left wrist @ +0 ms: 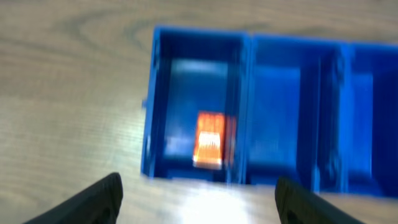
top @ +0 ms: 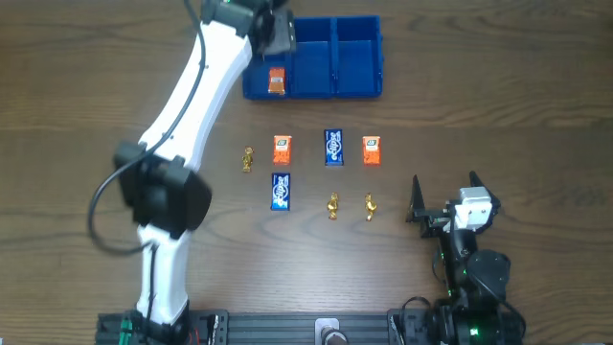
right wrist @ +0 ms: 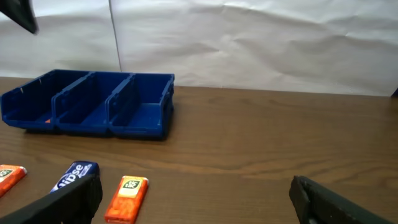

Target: Sort Candies Into Trays

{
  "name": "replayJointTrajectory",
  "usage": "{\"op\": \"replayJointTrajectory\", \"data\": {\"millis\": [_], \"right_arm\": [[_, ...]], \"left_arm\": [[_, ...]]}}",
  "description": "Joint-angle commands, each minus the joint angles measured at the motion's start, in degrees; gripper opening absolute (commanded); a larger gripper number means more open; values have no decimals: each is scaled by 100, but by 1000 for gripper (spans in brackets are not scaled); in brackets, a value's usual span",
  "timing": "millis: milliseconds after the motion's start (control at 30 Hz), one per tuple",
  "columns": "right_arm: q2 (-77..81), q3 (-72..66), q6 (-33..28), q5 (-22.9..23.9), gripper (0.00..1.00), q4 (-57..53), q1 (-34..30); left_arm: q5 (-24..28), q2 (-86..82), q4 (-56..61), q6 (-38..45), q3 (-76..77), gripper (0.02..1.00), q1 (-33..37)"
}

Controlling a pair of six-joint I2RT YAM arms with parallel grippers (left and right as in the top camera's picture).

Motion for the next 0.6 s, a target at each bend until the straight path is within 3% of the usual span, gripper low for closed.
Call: {"op": "replayJointTrajectory", "data": {"millis": [33, 200, 600], "right_arm": [[-28, -17, -85, -31, 998, -28, 2], [-28, -17, -85, -31, 998, -31, 2], [-28, -17, -85, -31, 998, -31, 2]], "left_arm": [[-83, -2214, 713, -966, -3042, 807, -560], [437, -2243, 1882, -1213, -5206, 787, -874], [603, -1156, 2848, -782, -5396, 744, -962]]}}
